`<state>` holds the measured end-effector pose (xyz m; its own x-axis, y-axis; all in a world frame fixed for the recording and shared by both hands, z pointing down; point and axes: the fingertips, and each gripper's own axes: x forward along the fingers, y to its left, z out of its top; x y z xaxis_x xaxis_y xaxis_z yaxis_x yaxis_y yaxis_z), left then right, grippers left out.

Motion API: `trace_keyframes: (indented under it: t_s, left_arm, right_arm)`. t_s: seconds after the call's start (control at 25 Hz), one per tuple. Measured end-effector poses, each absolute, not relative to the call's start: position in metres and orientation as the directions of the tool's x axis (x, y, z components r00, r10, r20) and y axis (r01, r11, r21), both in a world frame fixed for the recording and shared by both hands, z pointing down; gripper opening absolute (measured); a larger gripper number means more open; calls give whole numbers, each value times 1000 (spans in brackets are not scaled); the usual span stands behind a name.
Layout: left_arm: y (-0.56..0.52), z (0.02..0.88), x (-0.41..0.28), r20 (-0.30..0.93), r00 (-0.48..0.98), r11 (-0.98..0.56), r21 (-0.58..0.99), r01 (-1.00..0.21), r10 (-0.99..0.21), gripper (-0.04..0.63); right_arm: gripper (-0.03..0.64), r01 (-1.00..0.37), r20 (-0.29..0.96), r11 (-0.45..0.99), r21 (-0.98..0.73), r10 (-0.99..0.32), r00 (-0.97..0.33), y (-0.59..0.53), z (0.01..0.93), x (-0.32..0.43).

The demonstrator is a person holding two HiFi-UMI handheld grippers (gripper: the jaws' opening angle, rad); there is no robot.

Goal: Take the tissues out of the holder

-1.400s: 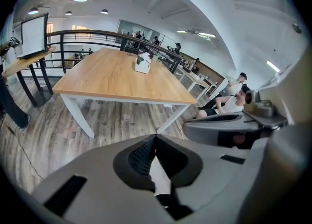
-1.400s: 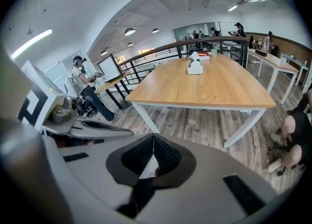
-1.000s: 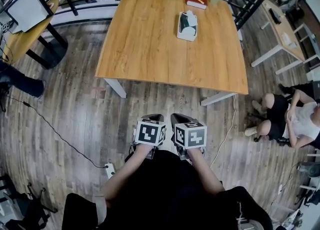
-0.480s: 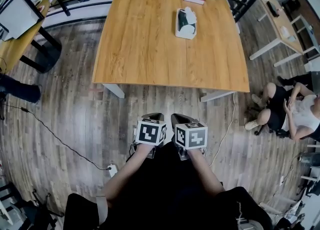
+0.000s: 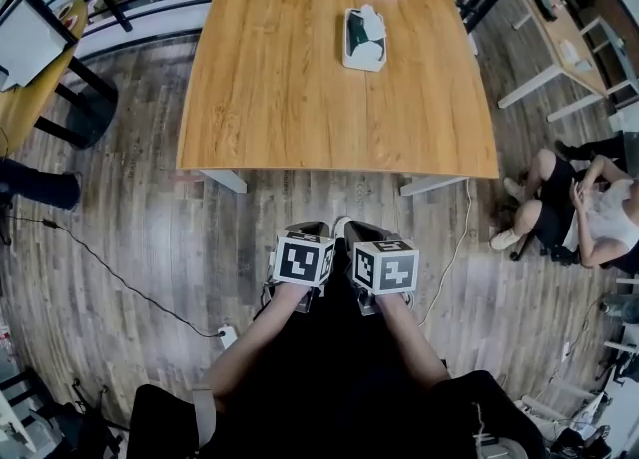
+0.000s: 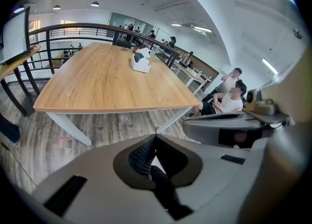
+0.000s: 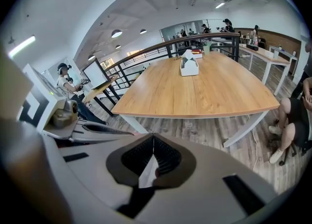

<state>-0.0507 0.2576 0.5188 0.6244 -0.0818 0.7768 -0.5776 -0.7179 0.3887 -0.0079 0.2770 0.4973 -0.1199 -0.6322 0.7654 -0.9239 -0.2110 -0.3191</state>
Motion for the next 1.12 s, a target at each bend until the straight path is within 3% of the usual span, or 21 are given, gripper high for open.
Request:
trace_keyframes:
  t_s: [0.52,1.12]
  left_arm:
    - [210,520,1,794,597,-689,370,-623,-114,8]
    - [153,518,73,812,548,-612,335,-717,-198,8]
  right_arm:
    - [11,-931,761,-165,-324,-630,-154,225,498,47]
    - [11,-932,747,-20,-361,-604,-277,161,497,118]
